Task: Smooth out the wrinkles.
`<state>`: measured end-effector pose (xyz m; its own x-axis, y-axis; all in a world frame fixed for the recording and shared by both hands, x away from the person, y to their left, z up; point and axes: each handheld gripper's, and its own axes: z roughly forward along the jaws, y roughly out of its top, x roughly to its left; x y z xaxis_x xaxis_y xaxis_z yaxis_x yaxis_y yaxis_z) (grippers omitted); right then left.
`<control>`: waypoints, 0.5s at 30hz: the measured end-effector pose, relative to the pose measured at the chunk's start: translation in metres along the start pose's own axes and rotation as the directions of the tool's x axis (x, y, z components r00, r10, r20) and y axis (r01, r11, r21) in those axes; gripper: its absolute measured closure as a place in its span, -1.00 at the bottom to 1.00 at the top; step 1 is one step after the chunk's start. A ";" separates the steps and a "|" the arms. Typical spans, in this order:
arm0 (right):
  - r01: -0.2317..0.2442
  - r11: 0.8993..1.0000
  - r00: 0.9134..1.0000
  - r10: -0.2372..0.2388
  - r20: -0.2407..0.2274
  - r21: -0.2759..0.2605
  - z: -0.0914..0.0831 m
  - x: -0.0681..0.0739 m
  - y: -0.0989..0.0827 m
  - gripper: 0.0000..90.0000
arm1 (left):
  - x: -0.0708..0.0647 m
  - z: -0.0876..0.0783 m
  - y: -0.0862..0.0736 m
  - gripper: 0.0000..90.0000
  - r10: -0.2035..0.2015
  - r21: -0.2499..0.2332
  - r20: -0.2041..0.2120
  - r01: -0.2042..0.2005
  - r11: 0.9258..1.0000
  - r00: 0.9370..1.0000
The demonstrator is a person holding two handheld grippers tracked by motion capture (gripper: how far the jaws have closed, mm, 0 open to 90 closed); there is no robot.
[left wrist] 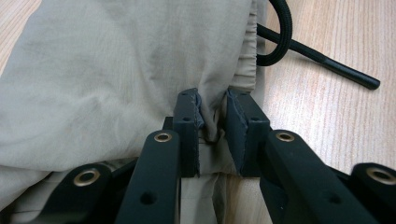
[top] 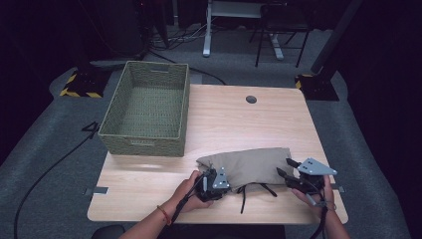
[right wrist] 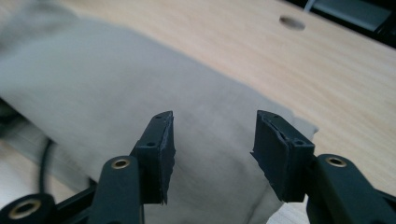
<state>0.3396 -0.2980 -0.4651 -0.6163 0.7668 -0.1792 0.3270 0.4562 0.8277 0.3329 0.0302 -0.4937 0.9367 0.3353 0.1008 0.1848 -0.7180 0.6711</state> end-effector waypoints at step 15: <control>-0.247 0.968 0.954 0.232 0.191 0.054 -0.011 -0.061 -0.031 0.00 | 0.002 0.002 0.002 0.66 0.011 -0.003 0.016 -0.011 1.000 1.000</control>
<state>0.3592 -0.3638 -0.4742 -0.3751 0.9235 -0.0800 0.5074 0.2768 0.8161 0.3356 0.0280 -0.4936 0.9433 0.3175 0.0969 0.1733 -0.7199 0.6721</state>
